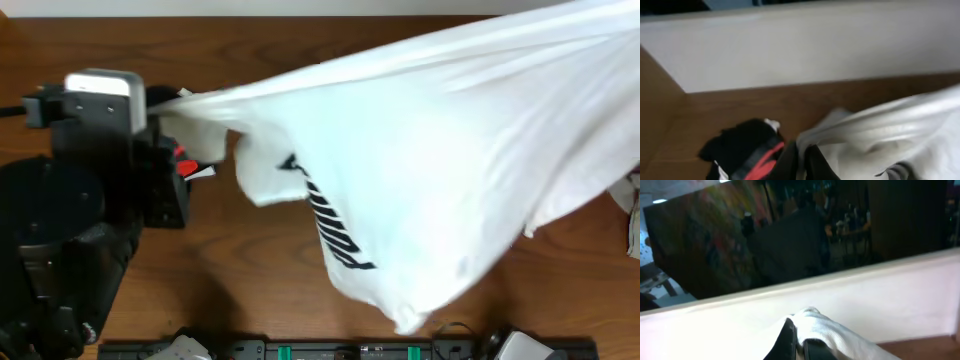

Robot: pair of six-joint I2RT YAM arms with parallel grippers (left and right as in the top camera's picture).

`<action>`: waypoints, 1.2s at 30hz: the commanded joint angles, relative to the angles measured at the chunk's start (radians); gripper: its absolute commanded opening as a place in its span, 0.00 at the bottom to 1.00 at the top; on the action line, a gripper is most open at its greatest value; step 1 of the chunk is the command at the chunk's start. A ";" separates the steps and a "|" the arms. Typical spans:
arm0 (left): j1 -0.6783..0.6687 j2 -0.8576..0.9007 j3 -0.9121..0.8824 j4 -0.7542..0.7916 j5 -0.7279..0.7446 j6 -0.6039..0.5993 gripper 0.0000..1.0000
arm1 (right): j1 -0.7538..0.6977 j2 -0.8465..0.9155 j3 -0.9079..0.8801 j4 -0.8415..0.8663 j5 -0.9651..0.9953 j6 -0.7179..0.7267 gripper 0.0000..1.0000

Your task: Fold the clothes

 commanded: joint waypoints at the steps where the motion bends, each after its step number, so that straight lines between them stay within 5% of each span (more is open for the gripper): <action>1: 0.013 -0.052 0.036 0.036 -0.163 -0.013 0.06 | -0.013 0.013 0.012 -0.037 0.200 -0.039 0.01; 20: 0.013 -0.021 0.169 0.029 -0.152 0.042 0.06 | -0.013 -0.010 0.011 -0.211 0.313 -0.101 0.01; 28: 0.015 0.174 0.167 -0.006 -0.134 0.155 0.06 | -0.010 0.090 0.011 -0.241 0.249 -0.101 0.01; 36: 0.200 0.475 0.167 0.190 -0.020 0.278 0.06 | 0.014 0.298 0.010 -0.106 0.121 -0.074 0.01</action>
